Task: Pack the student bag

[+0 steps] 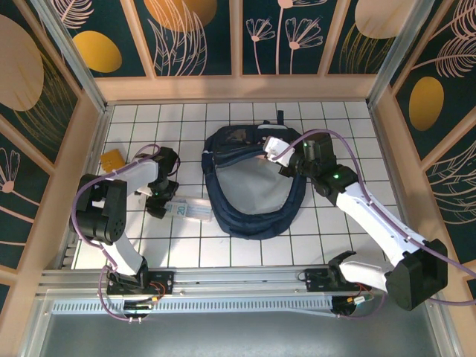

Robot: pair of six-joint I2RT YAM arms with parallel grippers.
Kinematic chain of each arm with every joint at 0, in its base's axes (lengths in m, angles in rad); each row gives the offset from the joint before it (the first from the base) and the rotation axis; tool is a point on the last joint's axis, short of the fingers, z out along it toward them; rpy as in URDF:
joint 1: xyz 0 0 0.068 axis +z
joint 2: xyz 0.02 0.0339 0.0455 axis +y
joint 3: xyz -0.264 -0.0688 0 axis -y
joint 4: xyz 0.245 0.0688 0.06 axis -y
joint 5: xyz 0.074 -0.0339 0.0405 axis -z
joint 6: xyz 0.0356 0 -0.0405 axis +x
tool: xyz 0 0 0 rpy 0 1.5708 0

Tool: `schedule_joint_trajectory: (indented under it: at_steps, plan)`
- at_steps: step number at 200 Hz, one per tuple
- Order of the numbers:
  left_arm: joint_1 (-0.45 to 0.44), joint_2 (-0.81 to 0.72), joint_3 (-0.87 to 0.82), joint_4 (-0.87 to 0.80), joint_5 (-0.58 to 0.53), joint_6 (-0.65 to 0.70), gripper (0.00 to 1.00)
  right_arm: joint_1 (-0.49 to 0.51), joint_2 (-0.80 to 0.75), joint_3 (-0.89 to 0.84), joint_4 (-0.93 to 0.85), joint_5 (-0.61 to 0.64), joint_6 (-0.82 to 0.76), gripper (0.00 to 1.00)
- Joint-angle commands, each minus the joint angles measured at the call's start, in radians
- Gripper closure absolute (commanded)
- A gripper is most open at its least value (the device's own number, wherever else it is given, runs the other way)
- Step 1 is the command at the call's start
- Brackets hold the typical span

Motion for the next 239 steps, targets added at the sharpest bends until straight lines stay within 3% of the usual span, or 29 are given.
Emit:
schedule_joint_trajectory:
  at_steps: [1,31,96,121,137,167,183,214,239]
  plan:
    - [0.009,0.007,-0.036,-0.147,-0.009,0.029,0.27,0.011,-0.027,0.032,0.06,-0.043,-0.003,1.0]
    - [0.008,-0.05,-0.031,-0.169,-0.052,0.06,0.32,0.014,-0.024,0.036,0.057,-0.041,-0.009,1.0]
    - [0.007,-0.156,0.029,-0.246,-0.055,0.107,0.3,0.022,-0.015,0.042,0.052,-0.039,-0.009,1.0]
    - [0.008,-0.183,-0.007,-0.252,-0.005,0.14,0.24,0.023,-0.008,0.049,0.046,-0.039,-0.007,1.0]
    - [0.007,-0.184,-0.046,-0.305,0.015,0.13,0.26,0.025,-0.002,0.053,0.041,-0.04,-0.006,1.0]
    - [0.006,-0.225,-0.079,-0.409,-0.078,0.042,0.25,0.031,0.007,0.061,0.036,-0.041,-0.005,1.0]
    - [0.007,-0.262,-0.12,-0.333,-0.064,0.047,0.21,0.034,0.007,0.06,0.036,-0.039,-0.008,1.0]
    - [0.008,-0.363,-0.294,0.043,0.007,0.135,0.18,0.036,0.006,0.06,0.033,-0.03,-0.014,1.0]
    - [0.01,-0.407,-0.396,0.147,0.029,0.13,0.2,0.036,-0.017,0.043,0.04,-0.021,-0.022,1.0]
